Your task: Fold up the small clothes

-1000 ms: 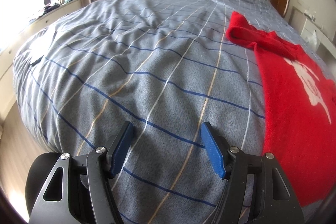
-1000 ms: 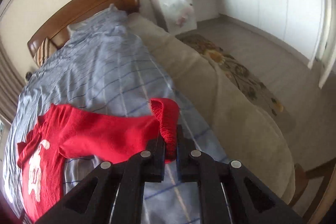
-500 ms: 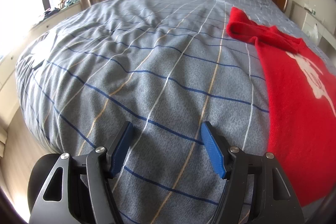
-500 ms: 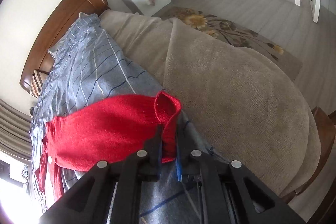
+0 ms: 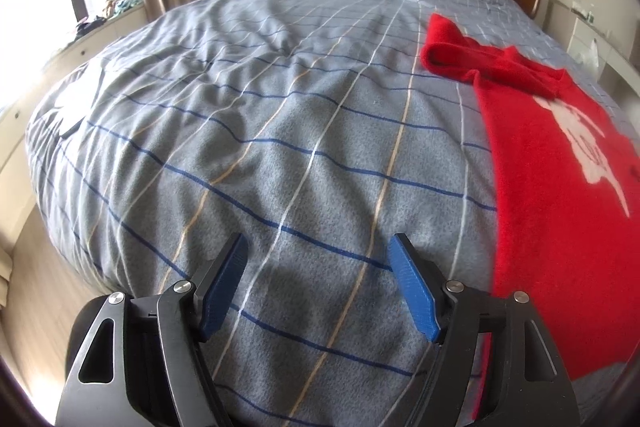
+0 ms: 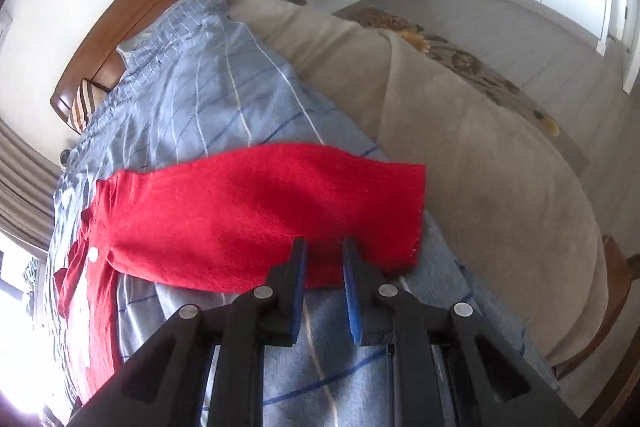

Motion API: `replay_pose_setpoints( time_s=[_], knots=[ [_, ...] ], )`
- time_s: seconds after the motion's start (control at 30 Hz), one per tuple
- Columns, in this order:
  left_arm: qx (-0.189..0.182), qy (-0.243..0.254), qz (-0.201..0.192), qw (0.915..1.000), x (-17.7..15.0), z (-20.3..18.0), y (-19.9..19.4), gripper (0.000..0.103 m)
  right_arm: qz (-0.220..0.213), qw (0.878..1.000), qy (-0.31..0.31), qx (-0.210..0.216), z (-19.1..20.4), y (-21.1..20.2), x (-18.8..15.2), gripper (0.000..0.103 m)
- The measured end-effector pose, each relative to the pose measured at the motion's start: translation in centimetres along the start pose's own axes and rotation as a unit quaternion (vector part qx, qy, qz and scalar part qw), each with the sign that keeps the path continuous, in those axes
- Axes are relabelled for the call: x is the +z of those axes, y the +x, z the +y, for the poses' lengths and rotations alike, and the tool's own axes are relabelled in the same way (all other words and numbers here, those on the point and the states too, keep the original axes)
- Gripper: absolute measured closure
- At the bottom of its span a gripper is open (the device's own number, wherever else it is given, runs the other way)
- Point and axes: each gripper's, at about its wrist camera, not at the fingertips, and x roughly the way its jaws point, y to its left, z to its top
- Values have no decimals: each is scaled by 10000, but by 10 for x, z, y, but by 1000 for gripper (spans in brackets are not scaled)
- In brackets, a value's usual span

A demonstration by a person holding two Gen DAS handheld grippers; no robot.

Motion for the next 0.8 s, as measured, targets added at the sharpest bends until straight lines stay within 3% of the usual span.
replay_pose_setpoints(
  time_s=[0.1, 0.2, 0.27, 0.33, 0.37, 0.5, 0.63, 0.77, 0.8],
  knots=[
    [-305, 300, -347, 9985, 30, -9, -26, 26, -378, 9975, -432, -420, 15, -25, -11, 84],
    [-1038, 573, -643, 9909, 88, -36, -42, 19, -598, 9922, -1036, -344, 42, -47, -26, 82],
    [-1736, 885, -502, 9795, 135, -66, -36, 15, -655, 9893, -1288, -214, 55, -56, -39, 73],
    [-2549, 1184, -142, 9596, 176, -100, -16, 14, -671, 9867, -1478, -46, 69, -59, -59, 67],
    [-2709, 1273, -21, 9542, 193, -116, -2, 14, -642, 9856, -1564, 29, 76, -58, -68, 67],
    [-2584, 1441, 644, 9531, 231, -171, 69, 18, -504, 9815, -1824, 283, 96, -53, -114, 67],
    [-2380, 1954, 1083, 9452, 228, -213, 113, 24, -458, 9817, -1754, 581, 107, -57, -137, 66],
    [-2428, 2162, 1482, 9340, 220, -234, 139, 25, -548, 9798, -1862, 486, 114, -58, -145, 62],
    [-2418, 2202, 1600, 9314, 216, -237, 146, 37, -517, 9801, -1860, 462, 114, -57, -146, 62]
  ],
)
